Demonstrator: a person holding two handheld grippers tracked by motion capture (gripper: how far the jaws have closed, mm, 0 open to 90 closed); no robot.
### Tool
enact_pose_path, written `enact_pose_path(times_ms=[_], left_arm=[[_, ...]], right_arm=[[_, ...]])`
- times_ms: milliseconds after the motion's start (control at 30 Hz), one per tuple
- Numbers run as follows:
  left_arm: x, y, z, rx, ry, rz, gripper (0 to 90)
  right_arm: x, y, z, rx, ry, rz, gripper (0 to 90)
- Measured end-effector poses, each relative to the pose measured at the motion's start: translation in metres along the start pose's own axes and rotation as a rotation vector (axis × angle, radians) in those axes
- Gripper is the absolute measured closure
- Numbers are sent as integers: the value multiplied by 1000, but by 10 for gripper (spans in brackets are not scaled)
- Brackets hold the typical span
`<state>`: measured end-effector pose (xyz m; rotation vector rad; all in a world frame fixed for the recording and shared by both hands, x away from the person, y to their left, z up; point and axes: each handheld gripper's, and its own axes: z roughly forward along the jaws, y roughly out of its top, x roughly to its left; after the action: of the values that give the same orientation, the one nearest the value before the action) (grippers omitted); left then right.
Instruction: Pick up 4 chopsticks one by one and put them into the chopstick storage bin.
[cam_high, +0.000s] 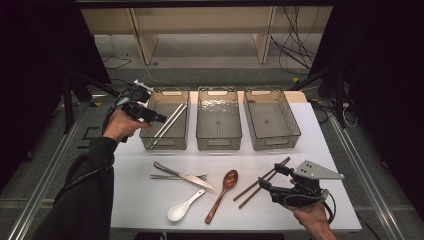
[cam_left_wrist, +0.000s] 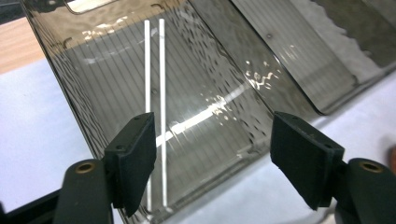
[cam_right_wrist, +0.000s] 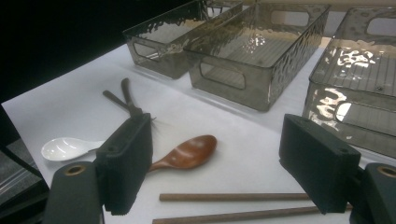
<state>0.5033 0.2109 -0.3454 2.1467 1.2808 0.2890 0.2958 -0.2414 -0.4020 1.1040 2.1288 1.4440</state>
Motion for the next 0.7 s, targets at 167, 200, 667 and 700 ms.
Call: enact_pose_path(times_ms=[167,200,667,700], left_arm=[[-7,-20,-6,-21,-22,10,278],[-9,-26,-7,-30,-32,8,274],[-24,-83,-13,-59,-20,35,211],[-26,-87,-14,-63,-18,36,208]], right_arm=[[-3,1,1,19,9,-4,263],[-4,2,2,33,20,-8,260],[-14,16,20,177,89,-134,254],[-15,17,21,181,89,-141,254]])
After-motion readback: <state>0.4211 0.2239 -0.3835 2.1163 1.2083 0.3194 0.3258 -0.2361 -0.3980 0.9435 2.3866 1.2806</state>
